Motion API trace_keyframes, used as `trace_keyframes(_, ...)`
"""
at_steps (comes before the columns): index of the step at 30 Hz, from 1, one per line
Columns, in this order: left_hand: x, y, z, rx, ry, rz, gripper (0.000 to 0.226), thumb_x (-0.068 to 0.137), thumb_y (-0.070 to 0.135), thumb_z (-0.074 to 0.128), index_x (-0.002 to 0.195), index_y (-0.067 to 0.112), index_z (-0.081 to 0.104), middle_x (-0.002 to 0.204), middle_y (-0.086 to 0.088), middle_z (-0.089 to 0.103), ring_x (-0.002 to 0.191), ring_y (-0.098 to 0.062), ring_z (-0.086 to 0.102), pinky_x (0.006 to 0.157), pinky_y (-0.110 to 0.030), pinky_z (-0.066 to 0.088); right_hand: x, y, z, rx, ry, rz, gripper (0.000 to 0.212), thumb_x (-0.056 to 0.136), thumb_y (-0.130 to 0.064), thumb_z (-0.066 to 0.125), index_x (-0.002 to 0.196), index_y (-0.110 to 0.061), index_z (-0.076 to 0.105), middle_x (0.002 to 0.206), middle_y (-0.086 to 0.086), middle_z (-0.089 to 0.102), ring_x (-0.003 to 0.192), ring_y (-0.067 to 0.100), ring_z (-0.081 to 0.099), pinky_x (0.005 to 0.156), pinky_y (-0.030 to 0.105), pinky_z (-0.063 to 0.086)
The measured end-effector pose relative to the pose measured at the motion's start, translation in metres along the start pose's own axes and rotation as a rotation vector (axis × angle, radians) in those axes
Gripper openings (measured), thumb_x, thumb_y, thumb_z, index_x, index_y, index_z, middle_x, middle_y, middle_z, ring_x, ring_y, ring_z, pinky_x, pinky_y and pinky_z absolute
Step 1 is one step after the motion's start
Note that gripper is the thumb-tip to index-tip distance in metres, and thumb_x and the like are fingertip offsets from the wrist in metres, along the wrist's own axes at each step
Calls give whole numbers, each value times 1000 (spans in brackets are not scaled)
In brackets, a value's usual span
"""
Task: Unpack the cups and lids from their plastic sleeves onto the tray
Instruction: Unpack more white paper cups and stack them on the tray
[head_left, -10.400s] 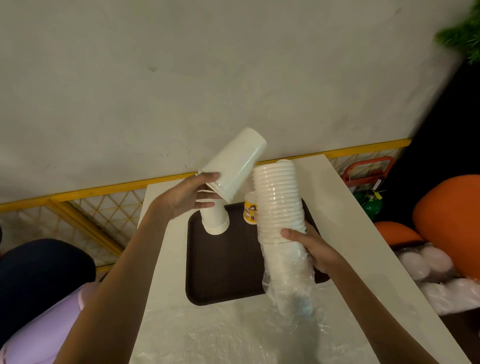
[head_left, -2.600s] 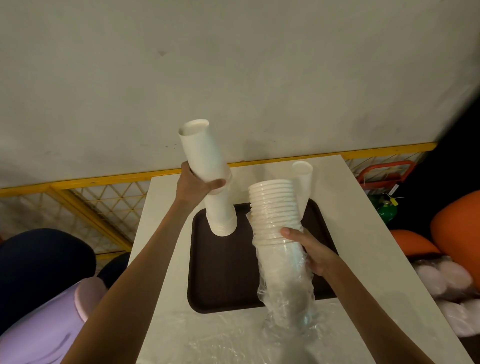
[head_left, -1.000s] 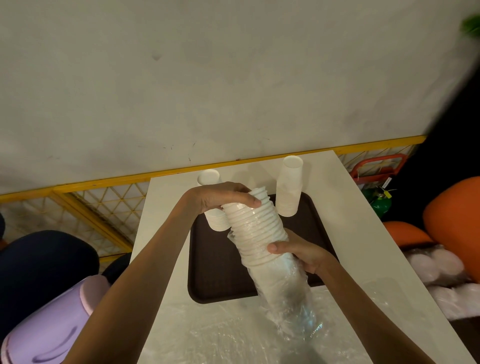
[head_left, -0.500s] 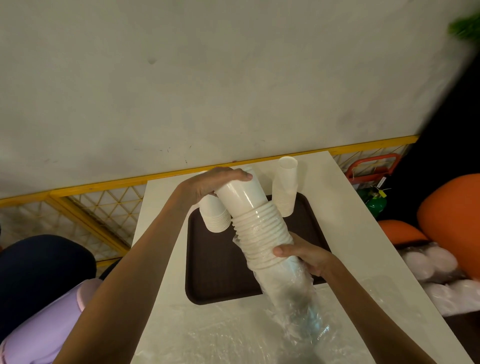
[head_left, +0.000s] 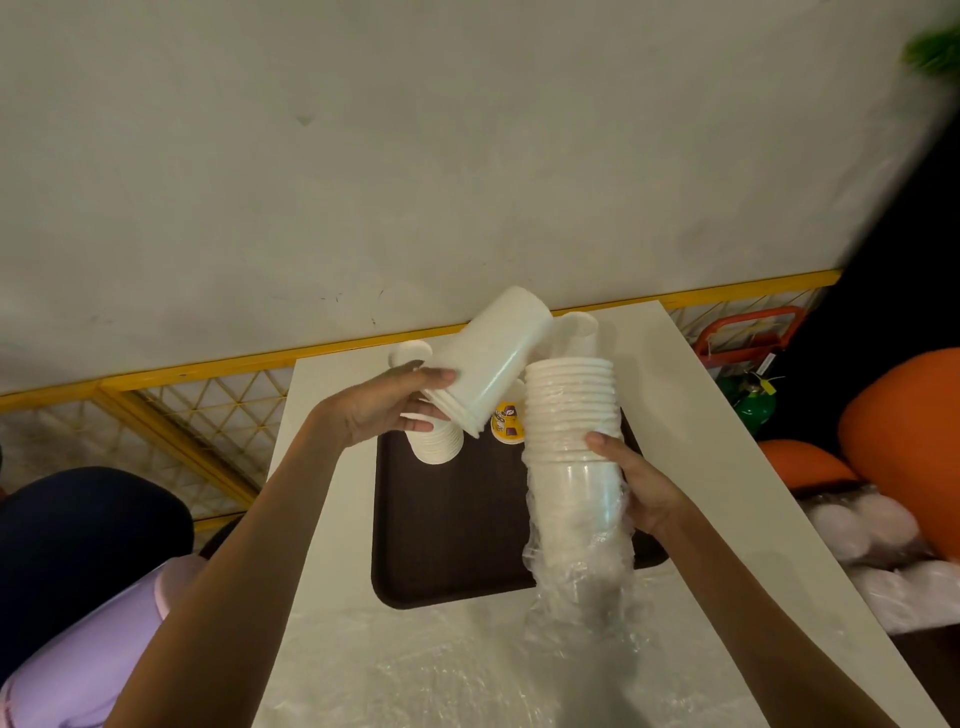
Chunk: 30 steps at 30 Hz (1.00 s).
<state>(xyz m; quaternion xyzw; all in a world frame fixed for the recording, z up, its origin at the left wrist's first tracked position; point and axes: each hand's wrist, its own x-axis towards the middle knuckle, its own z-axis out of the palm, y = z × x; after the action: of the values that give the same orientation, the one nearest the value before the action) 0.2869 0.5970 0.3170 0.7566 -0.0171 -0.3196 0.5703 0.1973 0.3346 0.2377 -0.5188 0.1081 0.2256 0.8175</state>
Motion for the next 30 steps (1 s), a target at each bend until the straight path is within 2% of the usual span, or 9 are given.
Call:
trace_keyframes(5,6,-11,3,107,-175,-33,106,23,66,86,116,28,51,112,1,60,106,-14,57,76,-21,52,5,-2,6,-10,2,20,111,11,-52,92,110,-19,56,85,4,75,76,17,72,57,28,56)
trace_keyframes(8,10,-11,-1,173,-173,-32,88,38,54,83,116,29,50,115,2,59,113,-17,52,85,-25,50,9,-3,9,-23,-5,33,110,9,-52,92,108,-19,56,83,4,75,75,16,72,57,28,56)
trace_keyframes(10,14,-10,-10,145,-83,-9,83,42,49,76,118,29,49,117,3,58,115,-17,51,90,-28,47,11,-3,10,-36,-10,50,110,8,-52,91,108,-19,57,83,4,74,75,17,72,57,29,56)
trace_keyframes(12,17,-7,-19,99,37,60,94,41,51,74,126,25,44,121,3,57,115,-16,52,89,-27,49,13,-3,12,-41,-18,64,110,6,-52,91,105,-20,56,80,3,74,73,16,72,57,29,56)
trace_keyframes(14,25,-3,-27,76,211,150,102,43,51,78,133,21,41,122,2,58,114,-15,55,83,-26,51,15,-3,16,-37,-26,70,110,4,-51,91,104,-20,56,77,2,74,70,15,72,55,28,56)
trace_keyframes(16,34,-2,-35,74,392,258,95,49,43,86,129,17,42,118,2,59,110,-13,57,76,-24,55,17,-3,20,-39,-39,71,110,2,-50,90,102,-20,55,74,0,74,68,13,72,53,27,56)
trace_keyframes(21,56,-10,-37,113,739,306,99,63,22,88,139,9,25,134,-7,44,123,-22,45,97,-44,49,26,1,26,-71,-62,73,109,6,-53,90,104,-23,54,77,-2,75,72,12,72,56,26,56)
trace_keyframes(26,75,-27,-34,165,786,233,99,64,18,87,139,7,23,136,-8,43,123,-24,44,96,-40,46,36,5,26,-76,-54,81,109,9,-53,91,108,-24,54,83,-1,75,78,14,72,60,27,56)
trace_keyframes(30,85,-50,-30,139,707,121,105,65,19,87,142,7,16,140,-9,38,128,-27,40,101,-43,43,40,7,26,-66,-56,89,109,9,-53,91,107,-23,54,82,-1,75,77,14,72,60,27,57)
